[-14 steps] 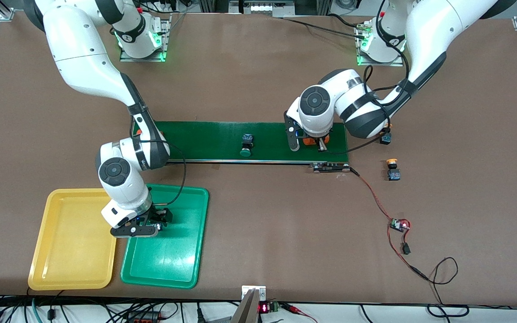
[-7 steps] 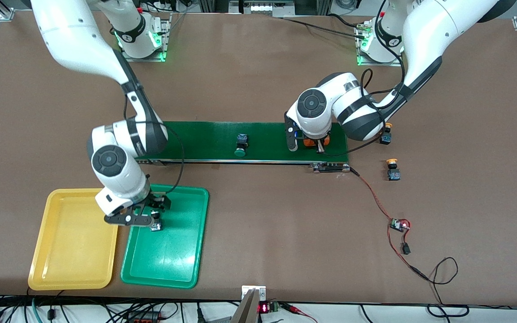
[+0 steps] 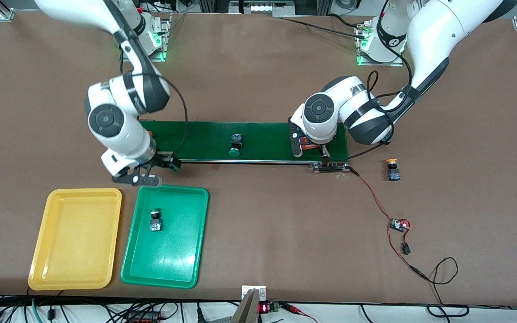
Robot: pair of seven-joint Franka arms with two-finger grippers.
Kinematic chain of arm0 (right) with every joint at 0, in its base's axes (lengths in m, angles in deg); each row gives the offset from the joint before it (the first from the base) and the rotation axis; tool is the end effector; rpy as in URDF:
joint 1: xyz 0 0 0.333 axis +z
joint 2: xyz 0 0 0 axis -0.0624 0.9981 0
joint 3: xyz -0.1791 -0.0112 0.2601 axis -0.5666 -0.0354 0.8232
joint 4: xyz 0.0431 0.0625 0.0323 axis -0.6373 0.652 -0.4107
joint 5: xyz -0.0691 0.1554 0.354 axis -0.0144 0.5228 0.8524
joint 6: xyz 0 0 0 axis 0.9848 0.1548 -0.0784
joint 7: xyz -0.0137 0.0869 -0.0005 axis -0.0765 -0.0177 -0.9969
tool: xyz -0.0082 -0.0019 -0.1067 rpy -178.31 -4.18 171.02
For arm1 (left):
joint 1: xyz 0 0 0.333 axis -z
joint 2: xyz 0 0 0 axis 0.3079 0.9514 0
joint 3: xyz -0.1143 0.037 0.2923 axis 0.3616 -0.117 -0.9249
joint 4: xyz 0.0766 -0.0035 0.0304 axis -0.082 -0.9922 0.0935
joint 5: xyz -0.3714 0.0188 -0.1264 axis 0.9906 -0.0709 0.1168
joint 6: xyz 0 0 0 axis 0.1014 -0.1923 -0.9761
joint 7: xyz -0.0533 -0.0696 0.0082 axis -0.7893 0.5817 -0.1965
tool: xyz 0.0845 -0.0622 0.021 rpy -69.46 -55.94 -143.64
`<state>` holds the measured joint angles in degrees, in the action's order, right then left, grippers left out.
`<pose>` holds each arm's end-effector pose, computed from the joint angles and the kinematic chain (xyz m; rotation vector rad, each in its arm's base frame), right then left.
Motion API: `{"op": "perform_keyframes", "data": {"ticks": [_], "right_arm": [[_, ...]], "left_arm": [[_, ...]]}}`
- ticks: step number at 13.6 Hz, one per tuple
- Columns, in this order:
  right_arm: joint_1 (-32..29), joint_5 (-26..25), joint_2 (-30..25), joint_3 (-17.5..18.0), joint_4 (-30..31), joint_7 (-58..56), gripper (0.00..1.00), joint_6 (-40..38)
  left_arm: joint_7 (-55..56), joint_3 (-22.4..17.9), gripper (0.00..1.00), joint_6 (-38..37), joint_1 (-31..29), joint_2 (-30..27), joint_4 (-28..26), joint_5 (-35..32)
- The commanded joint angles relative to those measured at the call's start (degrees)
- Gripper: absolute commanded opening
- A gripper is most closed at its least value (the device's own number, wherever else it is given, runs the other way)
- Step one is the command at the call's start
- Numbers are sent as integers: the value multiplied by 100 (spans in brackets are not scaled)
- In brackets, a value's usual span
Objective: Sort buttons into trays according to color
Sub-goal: 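Release the button in the green tray while the left gripper releases the battery, then grasp a green button on the belt with the right gripper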
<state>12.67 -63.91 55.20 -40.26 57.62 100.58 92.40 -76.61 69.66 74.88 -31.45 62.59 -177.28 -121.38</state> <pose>0.5924 0.2353 0.3426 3.1185 -0.1231 -0.0157 0.5196 -0.3355 0.2738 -2.3493 1.9885 0.3833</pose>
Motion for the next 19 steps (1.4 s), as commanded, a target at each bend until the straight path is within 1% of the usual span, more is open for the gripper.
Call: {"op": "perform_keyframes", "data": {"ticks": [1,2,3,4,6,8,11,13,14,15,17,18,19], "right_arm": [[-227,65,-452,569,579,501,100,26],[-227,65,-470,710,632,686,100,26],[-227,65,-470,842,641,784,100,26],[-219,65,-470,913,650,889,100,26],[-175,65,-435,1071,650,1328,100,52],[-78,65,-356,1081,641,1566,100,122],[71,48,-242,1081,615,1725,100,297],[142,-5,-119,1081,615,1717,100,429],[194,-40,-75,1081,615,1638,100,491],[221,-118,-22,1081,615,1611,100,526],[265,-495,109,1089,615,1532,100,535],[317,-645,136,1107,615,1497,100,544],[326,-655,180,1107,606,1506,100,562]], "left_arm": [[379,100,100,-538,-107,-96,486,400],[747,65,100,-670,-99,-70,758,392],[1012,-66,100,-689,-116,-61,891,392],[1188,-311,100,-689,-229,-70,892,375],[1531,-541,100,-689,-431,-79,875,366],[1900,-708,100,-907,-581,-96,883,366],[2848,-1138,100,-909,-661,-35,910,331],[3961,-1428,100,-813,-617,88,927,331],[4446,-1490,100,-725,-617,141,945,339],[4729,-1613,100,-646,-626,185,971,348],[4741,-2174,100,-549,-626,264,1242,340],[4741,-2272,100,-557,-582,290,1305,313],[4741,-2291,100,-531,-599,325,1279,322]]}}
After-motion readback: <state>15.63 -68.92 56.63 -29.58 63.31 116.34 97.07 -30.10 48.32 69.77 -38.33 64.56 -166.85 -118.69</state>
